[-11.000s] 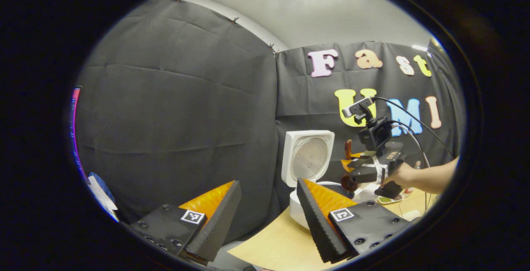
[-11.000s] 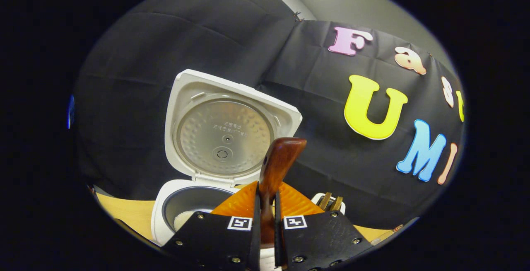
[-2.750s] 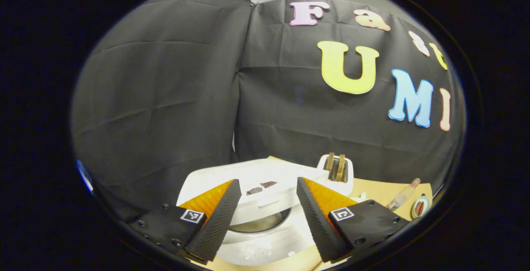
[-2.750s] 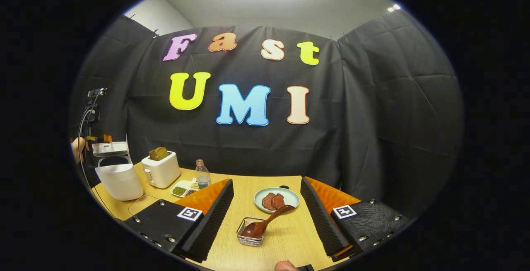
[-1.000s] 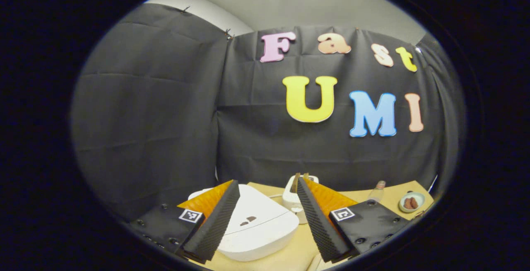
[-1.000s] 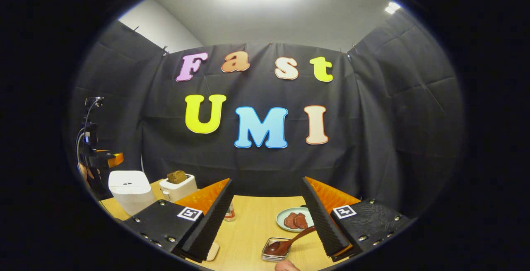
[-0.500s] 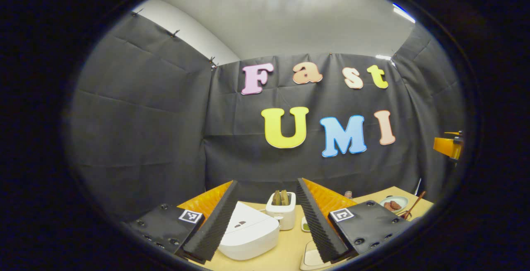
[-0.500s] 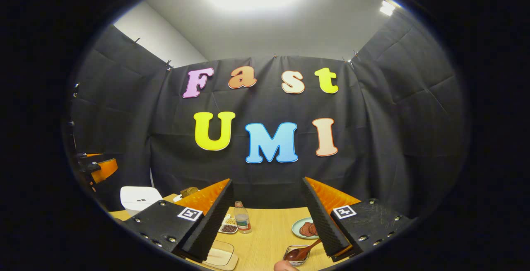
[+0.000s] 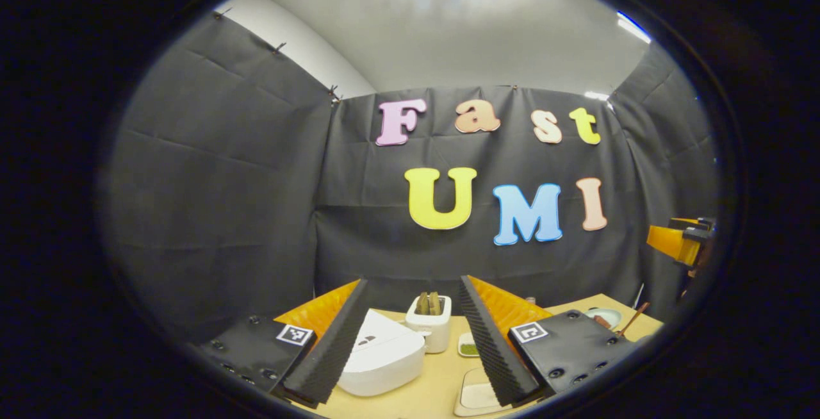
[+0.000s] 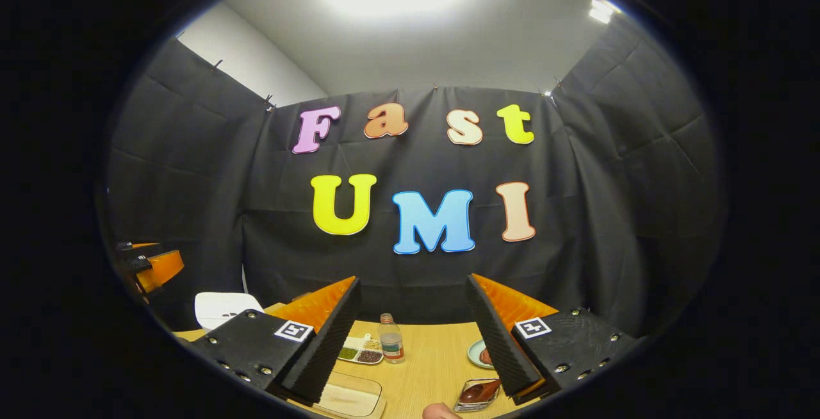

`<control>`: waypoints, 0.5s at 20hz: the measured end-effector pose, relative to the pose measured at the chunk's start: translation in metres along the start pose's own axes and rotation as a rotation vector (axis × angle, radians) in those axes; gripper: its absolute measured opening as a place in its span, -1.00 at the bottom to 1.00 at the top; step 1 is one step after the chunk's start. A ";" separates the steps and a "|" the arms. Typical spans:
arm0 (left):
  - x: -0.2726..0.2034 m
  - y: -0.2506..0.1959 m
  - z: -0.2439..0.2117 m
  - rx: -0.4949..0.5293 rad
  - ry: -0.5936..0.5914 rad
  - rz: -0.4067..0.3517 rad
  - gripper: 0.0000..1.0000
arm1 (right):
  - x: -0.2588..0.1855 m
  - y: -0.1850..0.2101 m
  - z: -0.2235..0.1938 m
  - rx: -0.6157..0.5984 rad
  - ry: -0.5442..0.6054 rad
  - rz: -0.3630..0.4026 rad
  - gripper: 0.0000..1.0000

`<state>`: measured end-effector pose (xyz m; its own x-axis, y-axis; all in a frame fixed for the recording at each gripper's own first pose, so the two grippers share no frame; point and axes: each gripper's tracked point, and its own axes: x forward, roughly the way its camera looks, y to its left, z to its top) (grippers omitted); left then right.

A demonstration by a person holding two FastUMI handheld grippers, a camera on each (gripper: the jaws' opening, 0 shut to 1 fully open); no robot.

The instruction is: Close the left gripper, press the button to open the rice cooker; take a wooden spoon from the chopstick holder with the right hand, scoop a spoonful of rice and pour it into the rice cooker, then put the wooden spoon back into the chopstick holder.

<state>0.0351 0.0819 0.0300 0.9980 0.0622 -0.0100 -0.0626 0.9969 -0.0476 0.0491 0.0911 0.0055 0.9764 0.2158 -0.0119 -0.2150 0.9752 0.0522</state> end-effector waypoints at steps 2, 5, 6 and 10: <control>-0.003 0.004 0.003 0.005 -0.008 0.003 0.92 | 0.003 0.002 0.004 -0.003 -0.007 0.001 0.97; -0.003 0.007 0.005 -0.012 -0.013 0.002 0.92 | 0.006 0.009 0.008 0.001 -0.019 0.005 0.97; -0.002 0.009 0.006 -0.015 -0.016 0.002 0.93 | 0.007 0.012 0.010 0.000 -0.023 0.008 0.97; 0.001 0.017 0.010 -0.016 -0.026 0.001 0.89 | 0.012 0.024 0.014 0.002 -0.025 0.023 0.97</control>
<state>0.0353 0.0990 0.0392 0.9978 0.0642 0.0155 -0.0631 0.9960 -0.0640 0.0565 0.1163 0.0201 0.9714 0.2371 0.0142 -0.2375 0.9699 0.0540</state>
